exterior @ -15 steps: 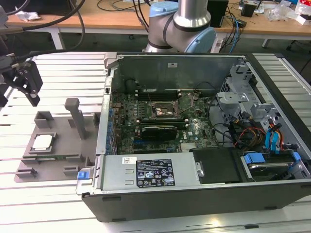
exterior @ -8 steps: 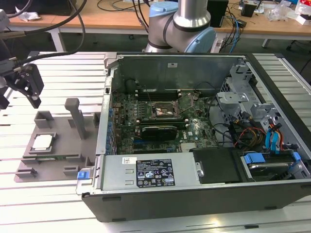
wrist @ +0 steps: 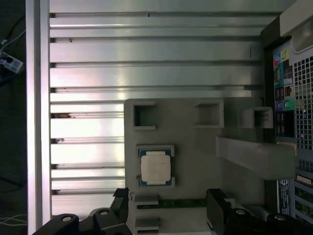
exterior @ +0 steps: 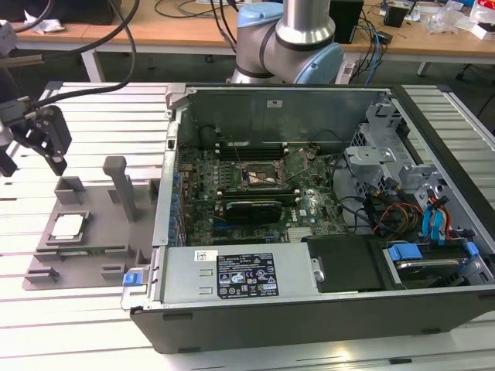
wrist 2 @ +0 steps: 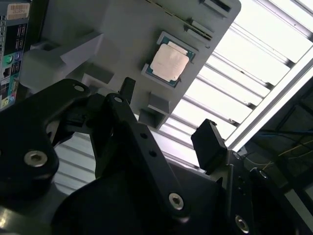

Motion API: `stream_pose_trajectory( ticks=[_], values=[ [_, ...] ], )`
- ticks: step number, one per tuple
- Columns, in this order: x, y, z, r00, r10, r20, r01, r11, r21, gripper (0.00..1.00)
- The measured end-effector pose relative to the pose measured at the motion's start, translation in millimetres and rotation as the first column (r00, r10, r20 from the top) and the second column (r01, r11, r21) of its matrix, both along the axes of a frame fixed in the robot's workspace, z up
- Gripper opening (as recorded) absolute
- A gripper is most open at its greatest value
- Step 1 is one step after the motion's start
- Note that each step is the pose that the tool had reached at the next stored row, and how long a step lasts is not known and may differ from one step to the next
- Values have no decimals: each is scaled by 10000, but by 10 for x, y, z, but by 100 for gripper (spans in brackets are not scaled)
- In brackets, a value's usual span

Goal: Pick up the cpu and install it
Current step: 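Pick up the cpu and move it towards the insertion slot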

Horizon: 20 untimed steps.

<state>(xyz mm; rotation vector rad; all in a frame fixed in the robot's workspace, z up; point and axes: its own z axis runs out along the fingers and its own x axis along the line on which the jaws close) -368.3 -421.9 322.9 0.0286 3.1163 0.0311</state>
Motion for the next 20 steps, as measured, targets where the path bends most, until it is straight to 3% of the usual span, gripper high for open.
stream_pose_trajectory(
  ticks=[20],
  values=[
    [0,0,-205,10000,0,1,0,10000,0,74]
  ],
)
